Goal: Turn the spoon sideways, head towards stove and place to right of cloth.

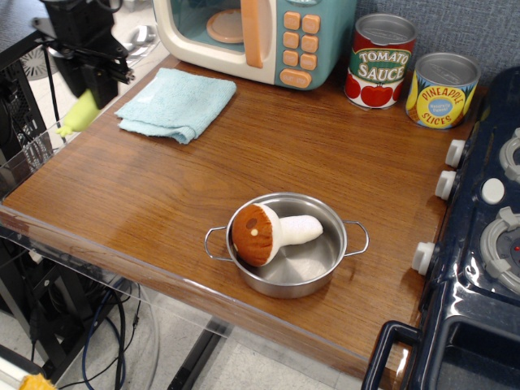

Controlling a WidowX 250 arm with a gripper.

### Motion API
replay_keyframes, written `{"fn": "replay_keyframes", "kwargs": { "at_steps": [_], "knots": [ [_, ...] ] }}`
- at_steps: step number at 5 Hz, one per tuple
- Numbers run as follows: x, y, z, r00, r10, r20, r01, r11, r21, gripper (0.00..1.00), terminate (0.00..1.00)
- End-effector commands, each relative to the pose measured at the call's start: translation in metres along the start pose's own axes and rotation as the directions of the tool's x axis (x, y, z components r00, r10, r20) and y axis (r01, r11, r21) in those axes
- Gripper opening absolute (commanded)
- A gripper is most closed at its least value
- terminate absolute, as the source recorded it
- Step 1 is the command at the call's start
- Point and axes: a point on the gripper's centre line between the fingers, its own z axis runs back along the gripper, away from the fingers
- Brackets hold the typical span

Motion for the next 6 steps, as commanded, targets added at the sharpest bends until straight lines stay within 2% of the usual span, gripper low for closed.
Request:
{"fn": "replay_keyframes", "kwargs": {
  "at_steps": [1, 2, 3, 4, 5, 6],
  "knots": [
    [0.013, -0.037, 0.042, 0.861, -0.492, 0.126, 0.478, 0.869, 0.129, 0.00, 0.00],
    [0.008, -0.058, 0.042, 0.702, -0.693, 0.162, 0.670, 0.721, 0.178, 0.00, 0.00],
    [0.007, -0.075, 0.041, 0.489, -0.863, 0.124, 0.831, 0.504, 0.235, 0.00, 0.00],
    [0.019, -0.086, 0.027, 0.380, -0.915, 0.133, 0.887, 0.402, 0.228, 0.00, 0.00],
    [0.040, -0.094, 0.010, 0.350, -0.932, 0.092, 0.905, 0.362, 0.224, 0.00, 0.00],
    [0.066, -0.102, 0.000, 0.306, -0.946, 0.107, 0.916, 0.323, 0.239, 0.00, 0.00]
  ]
}}
